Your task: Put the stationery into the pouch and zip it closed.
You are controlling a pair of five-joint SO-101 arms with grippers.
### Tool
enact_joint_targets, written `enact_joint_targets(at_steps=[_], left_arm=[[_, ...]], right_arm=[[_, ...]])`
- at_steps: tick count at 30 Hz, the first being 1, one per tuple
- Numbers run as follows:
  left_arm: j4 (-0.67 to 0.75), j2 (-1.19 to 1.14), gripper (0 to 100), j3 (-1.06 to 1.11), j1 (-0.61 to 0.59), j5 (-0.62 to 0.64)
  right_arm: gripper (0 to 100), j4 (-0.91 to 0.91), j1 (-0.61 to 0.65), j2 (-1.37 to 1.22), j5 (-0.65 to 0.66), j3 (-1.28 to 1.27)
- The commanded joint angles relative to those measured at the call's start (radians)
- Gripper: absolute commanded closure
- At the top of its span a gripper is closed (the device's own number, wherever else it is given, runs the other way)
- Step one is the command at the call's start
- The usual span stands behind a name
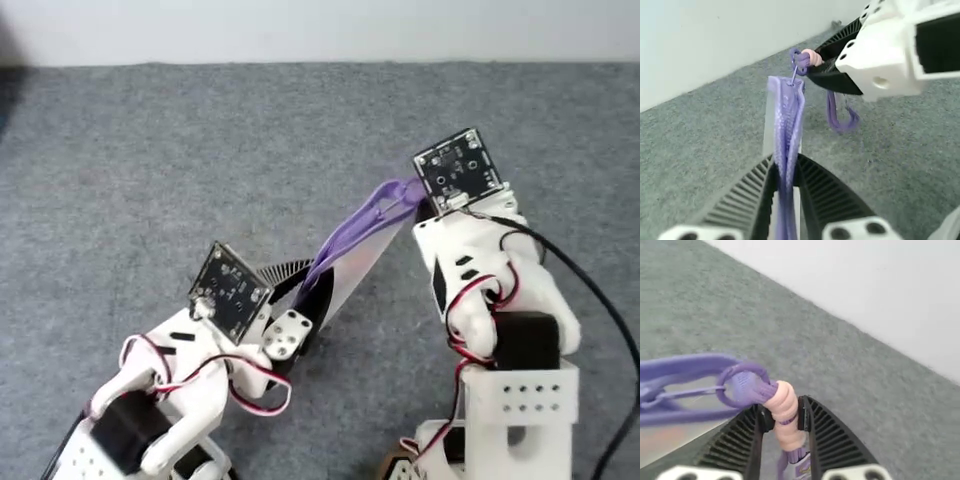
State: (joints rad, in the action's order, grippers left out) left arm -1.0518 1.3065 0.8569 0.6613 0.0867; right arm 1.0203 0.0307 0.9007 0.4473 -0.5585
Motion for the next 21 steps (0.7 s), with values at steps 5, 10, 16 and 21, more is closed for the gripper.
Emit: enact_joint_targets(at_steps=[5, 10, 16, 21], left_arm=[[-0.026, 0.109, 99, -0.062, -0.003, 0.009], [-0.028, 0.138, 99, -0.064, -0.005, 0.005], [-0.028, 0.172, 99, -0.064, -0.005, 0.003], [-0.028, 0.195, 99, -0.068, -0.006, 0.003]], right_arm=[[99.1, -0.068, -0.087, -0.031, 0.014, -0.046], [99.1, -0.159, -0.165, -0.033, 0.017, -0.147], [99.1, -0.291, -0.259, -0.033, 0.097, -0.29], [99.1, -0.308, -0.303, -0.033, 0.098, -0.358]])
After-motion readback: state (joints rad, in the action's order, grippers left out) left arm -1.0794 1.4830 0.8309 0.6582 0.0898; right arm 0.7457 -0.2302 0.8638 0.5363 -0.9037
